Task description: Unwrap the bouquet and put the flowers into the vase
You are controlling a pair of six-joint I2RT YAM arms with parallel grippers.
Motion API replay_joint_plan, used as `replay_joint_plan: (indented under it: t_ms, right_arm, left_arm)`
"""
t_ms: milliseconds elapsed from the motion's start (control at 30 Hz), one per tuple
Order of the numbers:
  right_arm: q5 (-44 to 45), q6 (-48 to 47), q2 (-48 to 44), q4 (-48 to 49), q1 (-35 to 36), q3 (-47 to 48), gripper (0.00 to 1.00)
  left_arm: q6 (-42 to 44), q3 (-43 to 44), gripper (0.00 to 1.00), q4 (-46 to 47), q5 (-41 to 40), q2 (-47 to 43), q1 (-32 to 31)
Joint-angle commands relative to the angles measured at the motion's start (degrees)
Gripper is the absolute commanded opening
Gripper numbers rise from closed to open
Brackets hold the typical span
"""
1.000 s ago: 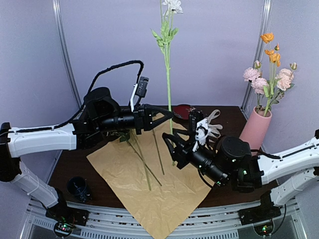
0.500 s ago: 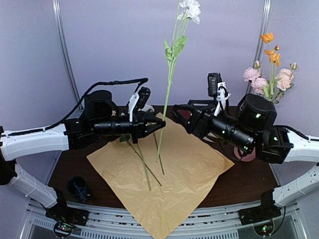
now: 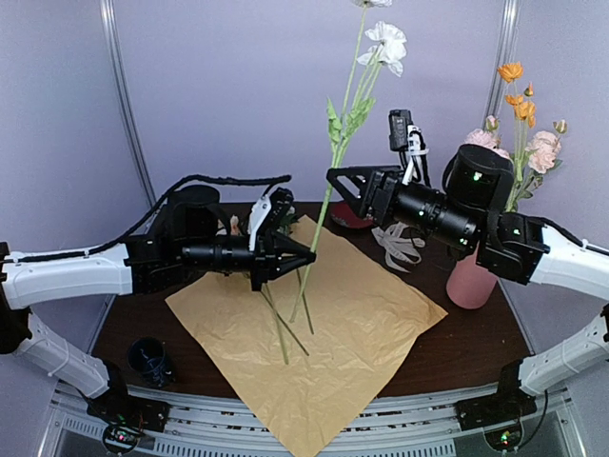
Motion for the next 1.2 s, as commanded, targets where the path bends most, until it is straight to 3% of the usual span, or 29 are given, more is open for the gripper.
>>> replay_joint_plan:
  t_ms: [0,433,533,667,733,767,800,900,1000,1033,1067,1167]
  right_arm:
    - [-3.14,1.79,0.57,1.18,-0.79,2.03,0.54]
    - [-6.06,3.74,2.20,2.21,-1.38,2.04,0.31]
    - [-6.48,3.94,2.36,2.54,-1.35,1.89,0.21]
    - [-6.09,3.99,2.15,2.49,-1.46,1.94,0.00]
    - [-5.75,3.56,1.94,2.05,-1.45,2.03,0.00]
    - [-5.29,3.20,1.80,1.59,-1.47,2.37,0.00]
    - [-4.70,2.64,1.60,0.73,-1.47,2.76,0.00]
    - [-1.39,0.00,0.71,-3.18,-1.47,4.81,0.00]
    - [4.16,-5.37,0.56,-10.86,-1.43,10.72,0.00]
    - [11.68,-12.23,2.27,-21.73,-1.41,21.64,0.00]
    - [15.82,-14.37,3.19,-27.01,-1.46,26.35,0.00]
    - [28.77,-20.63,5.67,-35.65,-1.47,38.95,0.00]
  left_arm:
    - [1.17,-0.85,0.00,2.09,0.91,-1.58,-0.37]
    - [0.02,-1.68,0.00,2.97,0.45,-1.58,-0.55]
    - [0.03,-1.78,0.00,2.97,0.40,-1.58,-0.55]
    - [0.12,-1.81,0.00,2.76,-0.32,-1.59,-0.55]
    - [0.32,-1.44,0.02,1.96,-2.27,-1.50,-0.55]
    - [0.91,-0.95,0.24,0.71,-4.04,-1.54,-0.55]
    - [2.11,0.49,0.52,-1.15,-7.48,-1.61,-0.55]
    - [4.52,4.68,0.83,-8.01,-23.38,-2.68,-0.55]
    - [8.98,7.54,0.97,-10.97,-36.69,-4.84,-0.55]
    - [13.82,8.78,0.98,-9.76,-43.56,-6.64,-0.46]
    - [15.52,8.95,0.98,-8.30,-45.86,-7.10,-0.46]
    - [20.01,8.13,0.98,-3.73,-52.00,-7.88,-0.33]
